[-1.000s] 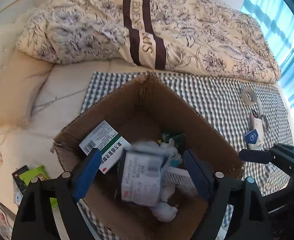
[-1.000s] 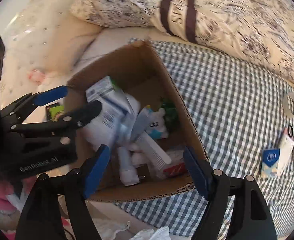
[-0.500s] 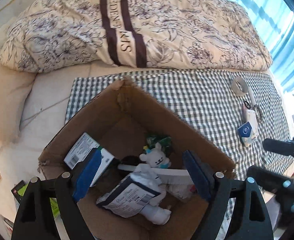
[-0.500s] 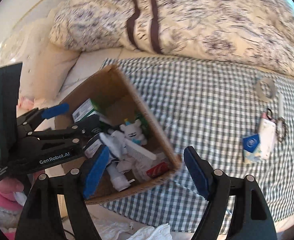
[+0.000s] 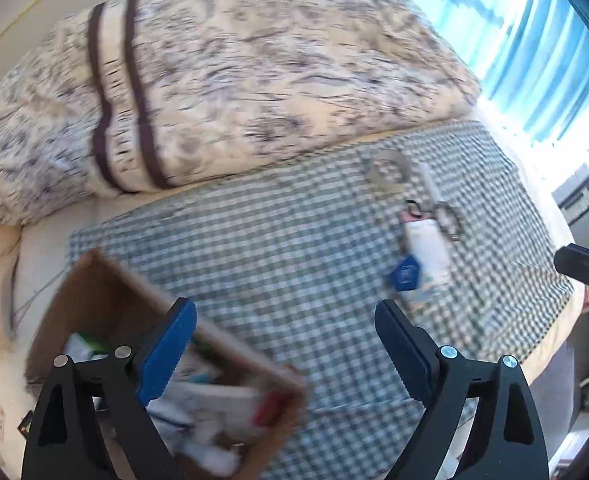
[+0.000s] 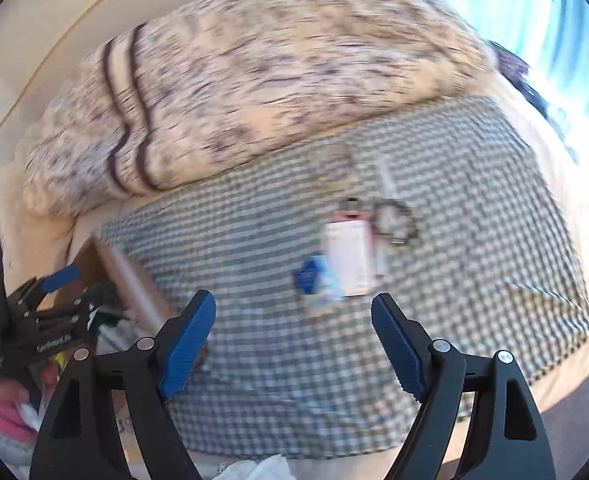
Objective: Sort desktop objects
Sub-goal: 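Grasp the blue Vinda tissue pack with the left tool while the right tool grasps the bead bracelet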
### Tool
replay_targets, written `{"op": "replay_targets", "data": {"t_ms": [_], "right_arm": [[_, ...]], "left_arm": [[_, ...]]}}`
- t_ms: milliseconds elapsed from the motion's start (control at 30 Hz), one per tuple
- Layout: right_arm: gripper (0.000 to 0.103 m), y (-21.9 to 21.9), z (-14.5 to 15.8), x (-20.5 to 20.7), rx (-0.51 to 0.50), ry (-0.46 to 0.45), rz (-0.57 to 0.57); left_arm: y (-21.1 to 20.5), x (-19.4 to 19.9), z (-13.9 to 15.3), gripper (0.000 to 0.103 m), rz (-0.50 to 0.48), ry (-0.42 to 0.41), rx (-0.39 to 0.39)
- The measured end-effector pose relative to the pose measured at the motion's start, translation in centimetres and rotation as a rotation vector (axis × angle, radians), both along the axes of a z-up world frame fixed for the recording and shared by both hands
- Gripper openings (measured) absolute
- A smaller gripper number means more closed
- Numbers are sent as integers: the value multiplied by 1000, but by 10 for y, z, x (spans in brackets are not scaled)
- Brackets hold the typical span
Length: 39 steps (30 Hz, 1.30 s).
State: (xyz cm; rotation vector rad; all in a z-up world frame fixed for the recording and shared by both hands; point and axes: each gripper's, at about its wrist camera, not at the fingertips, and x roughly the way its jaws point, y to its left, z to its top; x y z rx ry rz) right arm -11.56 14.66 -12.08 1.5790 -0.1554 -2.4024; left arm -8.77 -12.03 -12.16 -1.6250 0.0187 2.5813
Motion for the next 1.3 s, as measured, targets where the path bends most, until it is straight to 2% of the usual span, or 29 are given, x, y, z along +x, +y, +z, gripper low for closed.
{"op": "replay_targets", "data": {"t_ms": [100, 233, 400, 533, 633, 833, 1033, 1133, 1233, 1300], "right_arm": [[80, 39, -8, -16, -3, -22, -10], [80, 77, -21, -43, 4, -55, 43], [81, 102, -42, -78, 29, -85, 146], [81, 101, -67, -105, 63, -80, 253], [82, 93, -95, -123, 80, -100, 320], [83, 79, -153, -156, 102, -171, 381], [83, 58, -189, -171, 115, -208, 442], [83, 47, -202, -175, 159, -205, 471], [83, 44, -216, -181, 206, -204, 464], [84, 44, -223, -184, 202, -221, 457]], "left_arm": [[45, -10, -11, 93, 3, -22, 5], [97, -26, -33, 94, 50, -85, 26], [143, -43, -64, 94, 160, -143, 48], [163, -53, -97, 94, 241, -201, 59], [169, -59, -116, 94, 274, -223, 46], [168, -70, -158, 94, 324, -268, 56], [158, -70, -191, 95, 393, -317, 101], [156, -69, -196, 102, 403, -295, 118], [154, -72, -198, 103, 401, -287, 158], [152, -73, -200, 103, 400, -283, 186]]}}
